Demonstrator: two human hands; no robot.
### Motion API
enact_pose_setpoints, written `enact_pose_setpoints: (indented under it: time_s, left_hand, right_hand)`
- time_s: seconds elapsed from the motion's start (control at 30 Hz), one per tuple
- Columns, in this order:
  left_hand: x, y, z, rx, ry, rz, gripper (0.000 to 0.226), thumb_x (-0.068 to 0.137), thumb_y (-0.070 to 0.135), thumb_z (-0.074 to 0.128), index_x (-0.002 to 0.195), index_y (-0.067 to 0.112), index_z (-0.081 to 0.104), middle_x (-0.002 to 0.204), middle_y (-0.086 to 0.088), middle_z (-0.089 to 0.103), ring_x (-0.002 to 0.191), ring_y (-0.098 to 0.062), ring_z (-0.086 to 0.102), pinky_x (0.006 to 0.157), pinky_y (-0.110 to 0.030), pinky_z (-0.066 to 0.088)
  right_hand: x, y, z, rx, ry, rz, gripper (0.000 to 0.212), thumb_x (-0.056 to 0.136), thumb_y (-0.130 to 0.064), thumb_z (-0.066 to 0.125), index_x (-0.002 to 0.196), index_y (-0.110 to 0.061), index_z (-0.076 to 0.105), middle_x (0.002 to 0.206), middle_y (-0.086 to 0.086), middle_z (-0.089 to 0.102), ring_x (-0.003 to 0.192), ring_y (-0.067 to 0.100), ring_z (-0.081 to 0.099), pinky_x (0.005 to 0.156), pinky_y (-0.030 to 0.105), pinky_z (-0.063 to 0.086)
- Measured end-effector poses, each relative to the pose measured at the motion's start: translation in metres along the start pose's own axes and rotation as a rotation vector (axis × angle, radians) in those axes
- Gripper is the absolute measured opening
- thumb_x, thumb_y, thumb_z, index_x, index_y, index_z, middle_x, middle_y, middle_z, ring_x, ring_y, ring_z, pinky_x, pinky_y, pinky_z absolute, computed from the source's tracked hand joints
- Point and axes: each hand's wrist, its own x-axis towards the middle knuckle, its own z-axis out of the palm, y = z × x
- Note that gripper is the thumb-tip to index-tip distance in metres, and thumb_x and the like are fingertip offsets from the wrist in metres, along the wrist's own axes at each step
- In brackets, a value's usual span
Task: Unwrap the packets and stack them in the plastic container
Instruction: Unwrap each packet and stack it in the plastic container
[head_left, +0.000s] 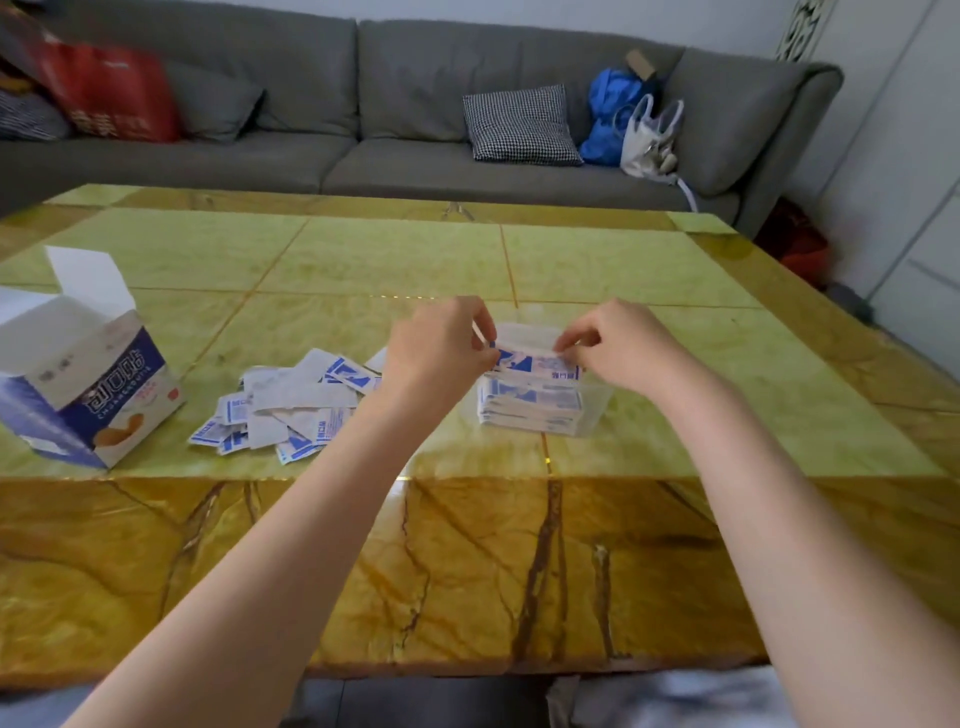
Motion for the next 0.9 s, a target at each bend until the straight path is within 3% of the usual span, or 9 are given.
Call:
enact_pose_setpoints:
  time_s: [0.07, 0.13, 0.37, 0.57, 0.63, 0.73, 0.8, 0.83, 0.9]
  left_hand:
    - [0.002, 0.001, 0.001, 0.158, -0.005, 0.045, 0.009, 0.086, 0.025, 0.058, 0.094, 0.022, 0.061, 0.091, 0.005, 0.068, 0.092, -0.018, 0.06, 0.088, -0.032, 0.036]
    - [0.005, 0.001, 0.003, 0.274, -0.023, 0.08, 0.013, 0.089, 0.027, 0.052, 0.097, 0.022, 0.062, 0.098, 0.004, 0.066, 0.095, -0.019, 0.058, 0.092, -0.034, 0.031]
    - [0.005, -0.002, 0.01, 0.463, -0.047, 0.148, 0.031, 0.095, 0.025, 0.038, 0.09, 0.013, 0.066, 0.086, -0.003, 0.069, 0.074, -0.024, 0.054, 0.087, -0.033, 0.029]
    - [0.002, -0.003, 0.007, 0.573, -0.076, 0.161, 0.044, 0.098, 0.037, 0.028, 0.083, 0.012, 0.061, 0.074, -0.002, 0.054, 0.079, -0.02, 0.039, 0.087, -0.034, 0.029]
    - [0.0, 0.0, 0.007, 0.604, -0.076, 0.162, 0.046, 0.098, 0.041, 0.022, 0.077, 0.012, 0.051, 0.074, -0.002, 0.053, 0.08, -0.019, 0.037, 0.086, -0.034, 0.029]
    - [-0.004, 0.008, 0.008, 0.614, -0.1, 0.15, 0.048, 0.098, 0.042, 0.012, 0.081, 0.013, 0.045, 0.081, -0.006, 0.058, 0.081, -0.02, 0.033, 0.083, -0.035, 0.027]
    - [-0.006, 0.011, 0.008, 0.625, -0.122, 0.165, 0.061, 0.093, 0.039, 0.0, 0.1, 0.013, 0.054, 0.083, -0.006, 0.057, 0.081, -0.021, 0.031, 0.076, -0.035, 0.023]
    - [-0.007, 0.012, 0.008, 0.625, -0.132, 0.179, 0.065, 0.091, 0.039, -0.003, 0.108, 0.016, 0.056, 0.081, -0.004, 0.054, 0.081, -0.021, 0.032, 0.074, -0.034, 0.021]
    - [-0.007, 0.013, 0.008, 0.612, -0.139, 0.209, 0.061, 0.096, 0.042, 0.003, 0.105, 0.016, 0.058, 0.079, -0.003, 0.055, 0.087, -0.021, 0.041, 0.076, -0.033, 0.02]
  right_hand:
    - [0.001, -0.002, 0.003, -0.061, -0.019, 0.001, 0.023, 0.085, -0.005, 0.056, 0.093, -0.017, 0.074, 0.097, 0.005, 0.069, 0.082, 0.017, 0.056, 0.072, 0.022, 0.039]
    - [0.001, -0.002, 0.006, -0.093, -0.039, 0.016, 0.023, 0.085, -0.005, 0.055, 0.091, -0.017, 0.074, 0.097, 0.006, 0.068, 0.086, 0.021, 0.06, 0.076, 0.024, 0.044]
    - [-0.006, -0.003, 0.004, -0.178, -0.061, 0.033, 0.024, 0.087, -0.006, 0.052, 0.094, -0.017, 0.072, 0.099, 0.005, 0.066, 0.089, 0.023, 0.059, 0.079, 0.03, 0.049]
    - [-0.009, -0.005, -0.007, -0.235, 0.026, 0.059, 0.021, 0.088, -0.012, 0.05, 0.09, -0.013, 0.071, 0.096, 0.008, 0.068, 0.086, 0.029, 0.062, 0.075, 0.034, 0.052]
    - [-0.011, -0.006, -0.015, -0.256, 0.023, 0.084, 0.021, 0.091, -0.018, 0.047, 0.088, -0.011, 0.067, 0.09, 0.008, 0.068, 0.078, 0.029, 0.062, 0.067, 0.031, 0.048]
    - [-0.016, -0.012, -0.016, -0.247, -0.129, 0.137, 0.036, 0.097, -0.038, 0.037, 0.085, -0.008, 0.054, 0.075, 0.007, 0.063, 0.06, 0.022, 0.059, 0.056, 0.027, 0.041]
    - [-0.018, -0.017, -0.008, -0.208, -0.213, 0.192, 0.043, 0.097, -0.048, 0.03, 0.096, -0.011, 0.051, 0.073, 0.009, 0.062, 0.051, 0.02, 0.06, 0.05, 0.024, 0.036]
    - [-0.017, -0.018, -0.003, -0.192, -0.236, 0.218, 0.048, 0.096, -0.051, 0.028, 0.109, -0.01, 0.05, 0.082, 0.011, 0.065, 0.049, 0.02, 0.061, 0.049, 0.023, 0.036]
    - [-0.016, -0.018, 0.004, -0.165, -0.26, 0.253, 0.059, 0.094, -0.056, 0.024, 0.134, -0.013, 0.036, 0.111, 0.012, 0.061, 0.047, 0.018, 0.063, 0.046, 0.024, 0.038]
